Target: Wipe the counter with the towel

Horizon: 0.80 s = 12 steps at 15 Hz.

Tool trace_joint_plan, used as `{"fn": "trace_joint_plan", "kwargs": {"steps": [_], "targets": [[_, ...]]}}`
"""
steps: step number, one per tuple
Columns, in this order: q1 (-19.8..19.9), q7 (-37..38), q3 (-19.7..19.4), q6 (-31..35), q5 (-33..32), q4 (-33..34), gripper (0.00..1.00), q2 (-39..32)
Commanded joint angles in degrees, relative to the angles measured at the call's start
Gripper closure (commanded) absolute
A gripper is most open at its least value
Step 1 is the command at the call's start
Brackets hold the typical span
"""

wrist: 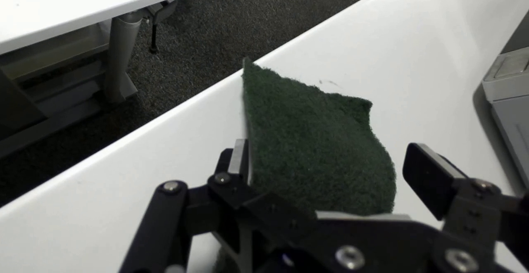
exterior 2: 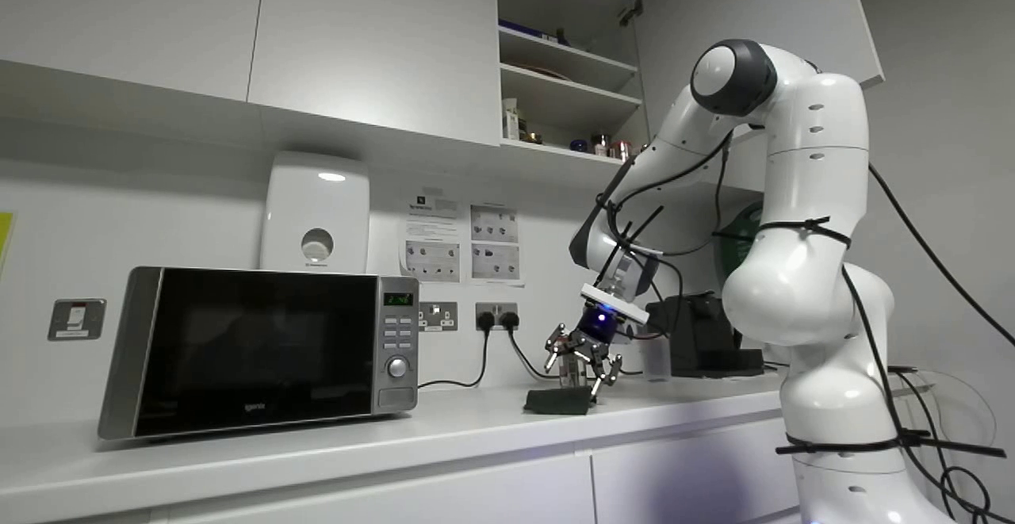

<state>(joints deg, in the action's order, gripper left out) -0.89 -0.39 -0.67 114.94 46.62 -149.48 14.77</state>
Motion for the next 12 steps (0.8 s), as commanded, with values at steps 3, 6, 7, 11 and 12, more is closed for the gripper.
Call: {"fn": "trace_joint_plan", "kwargs": {"steps": [3,6,7,11,12], "targets": [[0.0,-2.0,0.4,3.2,3.0,-0.6,0.00,0.0],[0.2,-1.5,0.5,4.5,3.0,-0.9,0.00,0.3],[0.2,-0.9,0.6,5.5,2.7,-1.1,0.00,0.4],[0.2,-0.5,0.6,8.5,2.8,-1.5,0.05,0.5],[0.2,-0.5,0.6,9.0,2.9,-1.7,0.26,0.5]]}}
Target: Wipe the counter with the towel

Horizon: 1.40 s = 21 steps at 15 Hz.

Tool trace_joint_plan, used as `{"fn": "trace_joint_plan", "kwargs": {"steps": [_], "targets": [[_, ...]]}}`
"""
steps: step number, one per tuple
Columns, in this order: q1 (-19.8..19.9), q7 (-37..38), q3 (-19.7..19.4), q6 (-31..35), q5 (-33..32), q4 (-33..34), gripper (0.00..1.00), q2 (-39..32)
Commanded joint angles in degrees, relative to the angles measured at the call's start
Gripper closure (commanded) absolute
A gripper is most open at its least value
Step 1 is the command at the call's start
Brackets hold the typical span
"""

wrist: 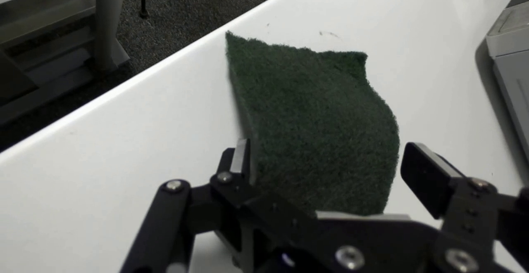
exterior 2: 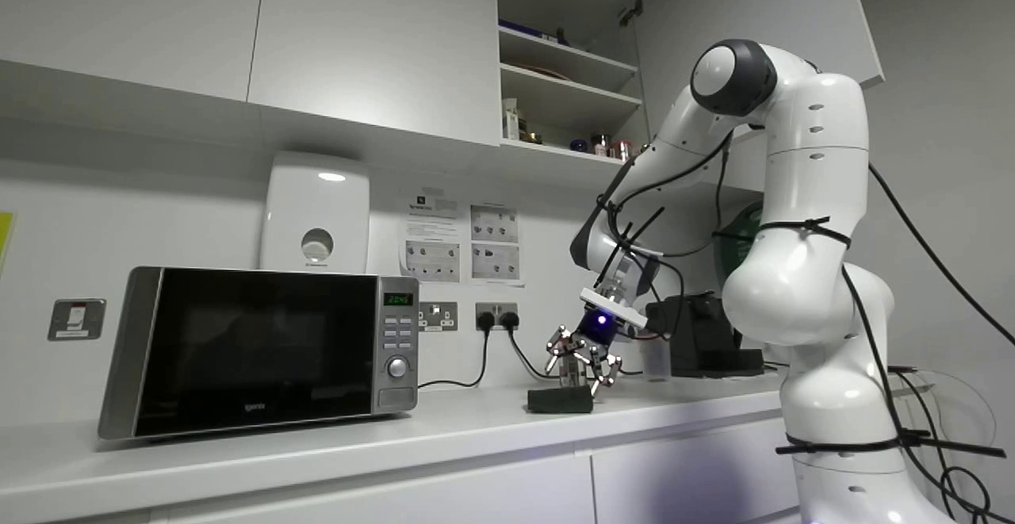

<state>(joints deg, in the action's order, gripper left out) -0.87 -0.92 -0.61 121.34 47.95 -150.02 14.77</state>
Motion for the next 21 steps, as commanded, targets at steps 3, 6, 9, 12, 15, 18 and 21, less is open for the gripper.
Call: {"fn": "trace_joint_plan", "kwargs": {"steps": [3,6,9,12,15,18,21], "targets": [[0.1,0.0,0.3,3.5,1.7,-1.4,0.37,0.6],[0.1,-0.1,0.2,3.7,1.7,-1.5,0.61,0.6],[0.2,-0.2,0.0,3.0,1.4,-1.5,0.85,0.6],[0.4,-0.4,-0.3,1.7,0.7,-1.6,1.00,0.5],[0.7,-0.1,-0.5,0.8,-0.6,-1.4,0.99,0.5],[1.9,4.2,0.1,-1.2,-8.7,0.1,0.99,0.1],[3.4,11.5,0.3,-5.5,-22.3,2.5,0.99,-0.6]]}}
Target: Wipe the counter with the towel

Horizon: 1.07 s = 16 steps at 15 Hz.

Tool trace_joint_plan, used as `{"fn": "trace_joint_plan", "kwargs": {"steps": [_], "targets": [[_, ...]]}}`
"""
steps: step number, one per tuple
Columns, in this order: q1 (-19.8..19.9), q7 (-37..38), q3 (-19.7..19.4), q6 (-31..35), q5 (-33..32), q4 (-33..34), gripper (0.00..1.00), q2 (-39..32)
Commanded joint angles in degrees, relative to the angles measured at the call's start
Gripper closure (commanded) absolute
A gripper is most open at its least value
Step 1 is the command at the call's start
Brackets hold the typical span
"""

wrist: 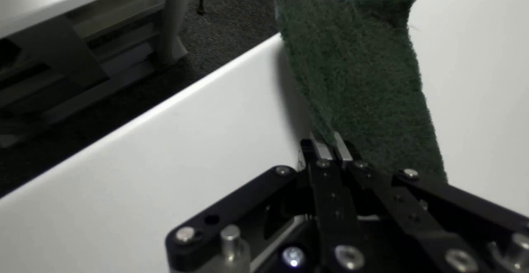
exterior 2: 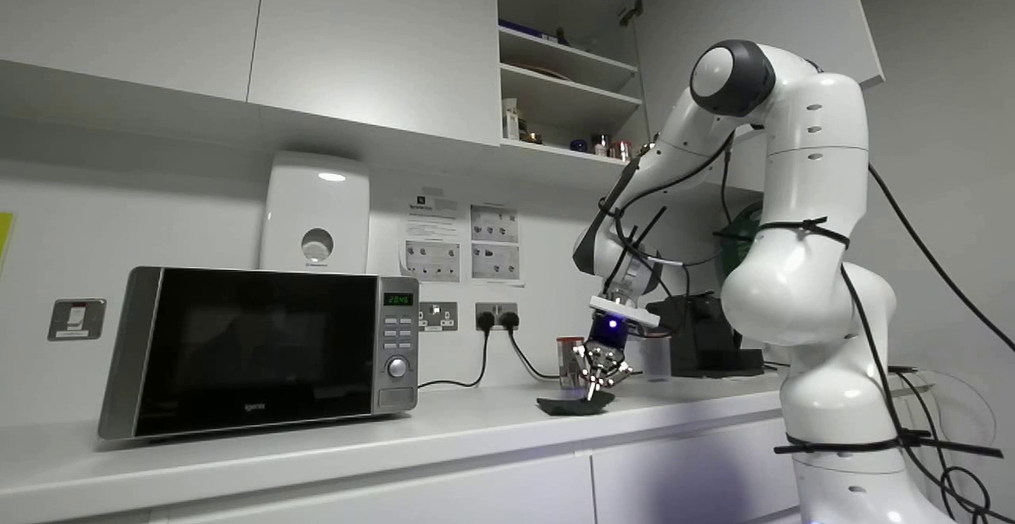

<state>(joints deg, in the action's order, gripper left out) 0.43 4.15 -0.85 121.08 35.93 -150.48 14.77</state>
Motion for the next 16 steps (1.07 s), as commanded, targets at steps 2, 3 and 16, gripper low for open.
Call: {"fn": "trace_joint_plan", "kwargs": {"steps": [2,3,16], "targets": [[2.5,9.7,0.4,-9.4,-17.3,5.2,0.99,-0.9],[2.8,11.5,0.6,-11.6,-20.8,6.6,0.99,-1.2],[2.5,-0.4,-2.4,-10.4,-29.4,17.2,0.99,-11.9]]}}
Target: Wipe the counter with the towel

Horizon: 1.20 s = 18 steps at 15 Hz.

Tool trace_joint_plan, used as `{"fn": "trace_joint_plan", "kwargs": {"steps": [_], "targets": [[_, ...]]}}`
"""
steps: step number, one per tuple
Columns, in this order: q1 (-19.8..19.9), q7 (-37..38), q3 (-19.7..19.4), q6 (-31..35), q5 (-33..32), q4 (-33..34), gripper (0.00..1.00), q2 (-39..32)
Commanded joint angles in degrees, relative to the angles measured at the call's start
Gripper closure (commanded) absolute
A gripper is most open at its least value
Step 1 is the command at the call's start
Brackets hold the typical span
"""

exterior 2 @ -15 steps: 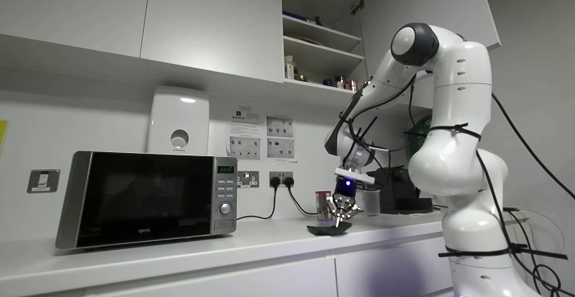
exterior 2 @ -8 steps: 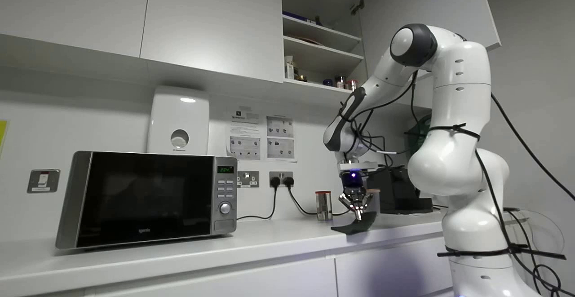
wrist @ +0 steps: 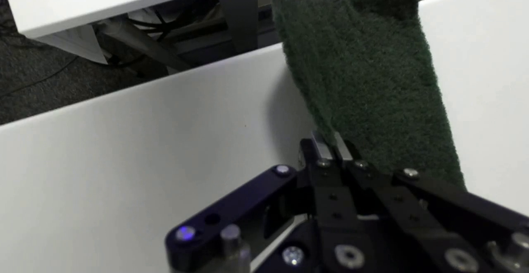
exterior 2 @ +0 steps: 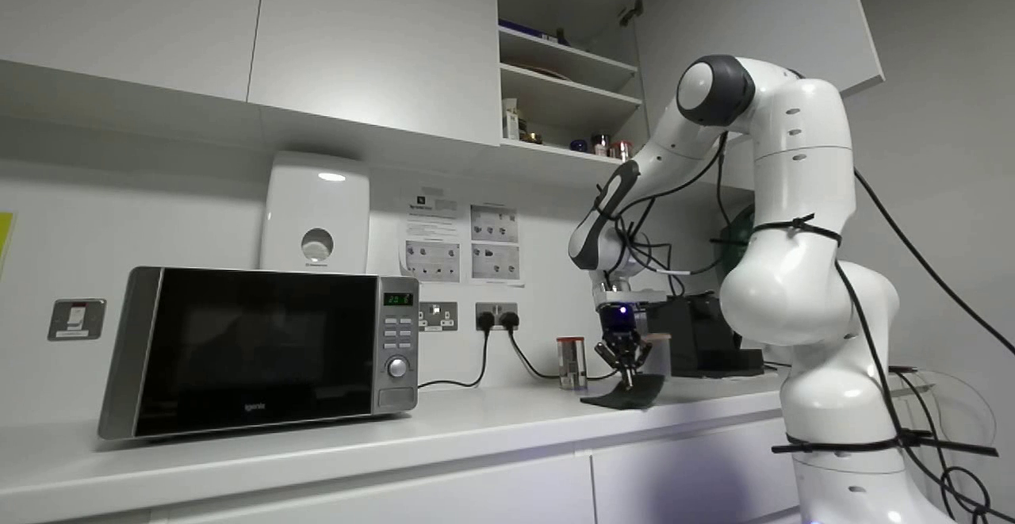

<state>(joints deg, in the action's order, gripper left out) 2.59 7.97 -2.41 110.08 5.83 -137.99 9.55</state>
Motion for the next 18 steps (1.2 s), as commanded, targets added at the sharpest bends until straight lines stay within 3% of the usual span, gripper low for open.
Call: {"fn": "trace_joint_plan", "kwargs": {"steps": [1,5,14,18], "targets": [[0.6,-4.4,-1.1,0.8,0.1,6.0,0.99,-9.1],[1.8,-2.0,-2.2,-1.8,-2.3,12.8,0.99,-15.5],[5.7,4.5,-7.6,-2.7,-4.4,18.6,0.99,-15.0],[5.2,7.4,-7.4,-3.2,-6.0,21.6,0.99,-16.5]]}}
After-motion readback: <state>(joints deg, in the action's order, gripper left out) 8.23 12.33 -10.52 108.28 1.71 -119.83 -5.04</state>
